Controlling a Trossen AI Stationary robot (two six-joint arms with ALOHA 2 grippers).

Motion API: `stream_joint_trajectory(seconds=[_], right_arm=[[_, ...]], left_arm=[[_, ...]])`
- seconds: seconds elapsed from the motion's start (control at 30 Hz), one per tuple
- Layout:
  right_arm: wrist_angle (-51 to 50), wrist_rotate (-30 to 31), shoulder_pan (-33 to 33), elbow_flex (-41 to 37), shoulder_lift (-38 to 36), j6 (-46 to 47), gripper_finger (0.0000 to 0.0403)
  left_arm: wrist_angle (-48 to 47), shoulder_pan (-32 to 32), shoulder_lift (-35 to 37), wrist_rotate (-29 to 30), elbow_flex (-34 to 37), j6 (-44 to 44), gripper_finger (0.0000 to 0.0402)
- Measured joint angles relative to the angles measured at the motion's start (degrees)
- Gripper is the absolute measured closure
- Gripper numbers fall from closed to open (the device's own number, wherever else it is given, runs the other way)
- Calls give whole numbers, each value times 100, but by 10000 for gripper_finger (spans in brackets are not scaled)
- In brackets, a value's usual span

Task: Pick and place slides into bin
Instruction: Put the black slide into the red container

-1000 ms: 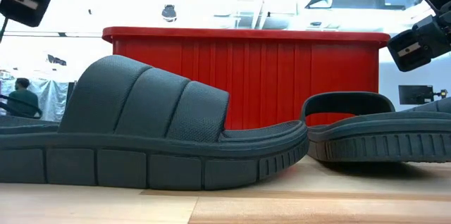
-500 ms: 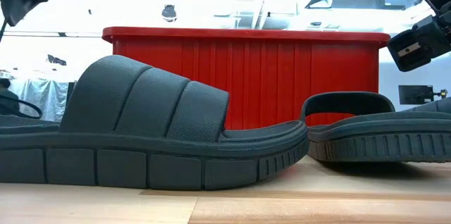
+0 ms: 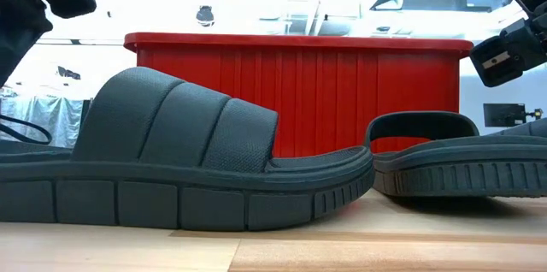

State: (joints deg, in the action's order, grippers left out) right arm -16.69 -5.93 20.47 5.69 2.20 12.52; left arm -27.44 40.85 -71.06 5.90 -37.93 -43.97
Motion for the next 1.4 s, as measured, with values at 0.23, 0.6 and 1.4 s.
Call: stream_joint_trajectory(seconds=[0.23, 0.6, 1.4], right_arm=[[0, 0, 2, 0, 0, 0, 301], [0, 0, 0, 0, 0, 0, 301], [0, 0, 0, 0, 0, 0, 301]], left_arm=[[680, 177, -369, -1, 0, -778, 217], [1136, 182, -512, 105, -4, -1005, 217], [1740, 241, -1548, 642, -4, -968, 217]])
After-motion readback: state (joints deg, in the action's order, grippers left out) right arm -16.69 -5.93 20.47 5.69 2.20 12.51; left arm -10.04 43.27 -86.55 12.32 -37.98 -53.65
